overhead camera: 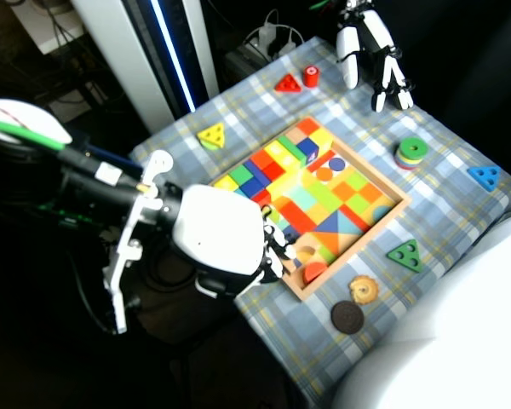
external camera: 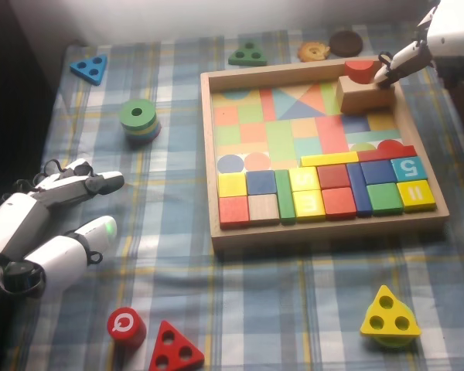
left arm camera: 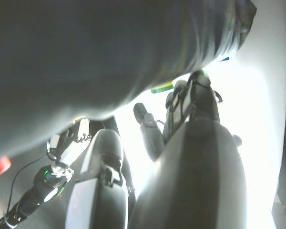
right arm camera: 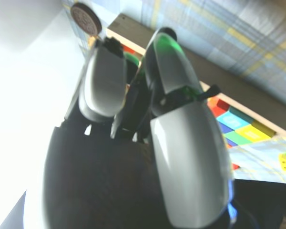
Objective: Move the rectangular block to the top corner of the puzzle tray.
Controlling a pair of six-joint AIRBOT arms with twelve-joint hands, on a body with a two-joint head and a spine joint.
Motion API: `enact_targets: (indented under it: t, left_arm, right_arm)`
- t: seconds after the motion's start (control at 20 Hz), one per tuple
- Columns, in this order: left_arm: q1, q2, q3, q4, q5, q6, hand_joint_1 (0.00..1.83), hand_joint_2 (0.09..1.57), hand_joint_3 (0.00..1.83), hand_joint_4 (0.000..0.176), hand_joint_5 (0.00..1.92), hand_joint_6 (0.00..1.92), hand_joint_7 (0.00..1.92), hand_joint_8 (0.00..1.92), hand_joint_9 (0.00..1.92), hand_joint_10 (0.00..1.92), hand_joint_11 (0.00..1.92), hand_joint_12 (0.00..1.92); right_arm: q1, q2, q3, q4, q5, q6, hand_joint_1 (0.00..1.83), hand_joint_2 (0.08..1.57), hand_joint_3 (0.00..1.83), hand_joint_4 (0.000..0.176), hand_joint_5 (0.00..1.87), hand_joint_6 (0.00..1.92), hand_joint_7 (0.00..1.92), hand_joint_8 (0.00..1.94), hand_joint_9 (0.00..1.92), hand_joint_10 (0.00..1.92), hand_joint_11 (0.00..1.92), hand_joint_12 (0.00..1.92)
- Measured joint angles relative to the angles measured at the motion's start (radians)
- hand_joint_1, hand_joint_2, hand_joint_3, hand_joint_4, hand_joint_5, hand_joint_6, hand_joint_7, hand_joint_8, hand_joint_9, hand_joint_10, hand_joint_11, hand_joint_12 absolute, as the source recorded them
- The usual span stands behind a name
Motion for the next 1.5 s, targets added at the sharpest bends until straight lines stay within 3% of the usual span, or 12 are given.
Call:
enact_targets:
  t: [0.1,0.25,0.3,0.5,0.55,0.6,0.65,0.75,0.85,1.0,1.05,1.5]
  left_arm:
    - [0.000,0.000,0.000,0.000,0.000,0.000,0.66,1.38,0.00,0.093,0.56,0.00,0.16,0.00,0.10,0.00,0.00,0.00]
    - [0.000,0.000,0.000,0.000,0.000,0.000,0.65,1.39,0.00,0.083,0.56,0.00,0.16,0.00,0.11,0.00,0.00,0.00]
    - [-0.003,0.000,0.000,0.000,0.000,0.000,0.63,1.39,0.00,0.096,0.56,0.00,0.16,0.00,0.11,0.00,0.00,0.00]
    - [-0.009,0.000,-0.001,0.006,-0.003,0.000,0.73,1.38,0.00,0.071,0.56,0.00,0.15,0.00,0.08,0.00,0.00,0.00]
    - [-0.011,0.000,-0.001,0.005,-0.005,0.000,0.72,1.39,0.00,0.055,0.56,0.00,0.14,0.00,0.06,0.00,0.00,0.00]
    - [-0.011,0.000,-0.001,0.005,-0.006,0.000,0.77,1.38,0.00,0.053,0.58,0.00,0.15,0.00,0.07,0.00,0.00,0.00]
    - [-0.011,0.000,-0.001,0.005,-0.009,0.000,0.77,1.38,0.00,0.053,0.58,0.00,0.15,0.00,0.07,0.00,0.00,0.00]
    - [-0.011,0.000,-0.001,0.006,-0.010,0.000,0.72,1.38,0.00,0.050,0.58,0.01,0.16,0.00,0.08,0.01,0.00,0.00]
    - [-0.011,0.000,-0.001,0.006,-0.009,0.000,0.72,1.39,0.00,0.059,0.58,0.00,0.15,0.00,0.07,0.00,0.00,0.00]
    - [-0.011,0.000,-0.001,0.008,-0.010,0.000,0.72,1.38,0.00,0.062,0.58,0.00,0.16,0.01,0.09,0.01,0.00,0.00]
    - [-0.011,0.000,-0.001,0.007,-0.009,0.000,0.73,1.37,0.00,0.088,0.57,0.00,0.16,0.00,0.09,0.00,0.00,0.00]
    - [-0.011,0.000,-0.001,0.007,-0.010,0.000,0.73,1.38,0.00,0.068,0.58,0.01,0.16,0.00,0.09,0.00,0.00,0.00]
  right_arm:
    - [0.000,0.000,0.002,0.000,0.000,0.000,1.58,1.14,0.07,0.000,0.56,0.01,1.40,1.94,1.55,1.92,1.61,1.92]
    - [0.000,-0.001,0.008,0.001,0.002,0.002,1.59,1.15,0.07,0.000,0.57,0.00,1.39,1.94,1.56,1.92,1.63,1.92]
    - [0.000,-0.001,0.009,0.001,0.003,0.002,1.57,1.16,0.07,0.000,0.56,0.00,1.38,1.94,1.55,1.92,1.62,1.92]
    - [0.008,-0.010,0.030,0.003,0.003,0.003,1.59,1.16,0.06,0.000,0.58,0.01,1.31,1.94,1.56,1.92,1.64,1.92]
    - [0.009,-0.015,0.042,-0.001,-0.001,0.002,1.37,0.97,0.49,0.000,0.54,0.01,0.83,1.48,1.51,1.92,1.63,1.92]
    - [0.013,-0.016,0.047,-0.004,-0.005,0.002,1.38,0.83,0.81,0.000,0.55,0.00,0.84,1.57,1.52,1.92,1.64,1.92]
    - [0.015,-0.020,0.055,-0.006,-0.006,0.002,1.38,0.83,0.81,0.000,0.55,0.00,0.84,1.57,1.52,1.92,1.64,1.92]
    - [0.015,-0.030,0.074,-0.024,-0.018,-0.002,1.57,1.11,0.20,0.000,0.52,0.00,1.41,1.94,1.61,1.92,1.68,1.92]
    - [0.015,-0.034,0.090,-0.035,-0.023,-0.003,1.60,1.14,0.08,0.000,0.54,0.00,1.44,1.94,1.63,1.92,1.69,1.92]
    - [0.015,-0.040,0.097,-0.035,-0.034,-0.003,1.65,1.13,0.06,0.000,0.54,0.00,1.38,1.94,1.62,1.92,1.68,1.92]
    - [0.015,-0.043,0.097,-0.034,-0.031,-0.003,1.61,1.15,0.05,0.000,0.54,0.00,1.28,1.94,1.55,1.92,1.63,1.92]
    - [0.059,-0.032,0.048,-0.037,-0.032,-0.004,1.60,1.19,0.05,0.000,0.52,0.00,1.38,1.94,1.56,1.92,1.64,1.92]
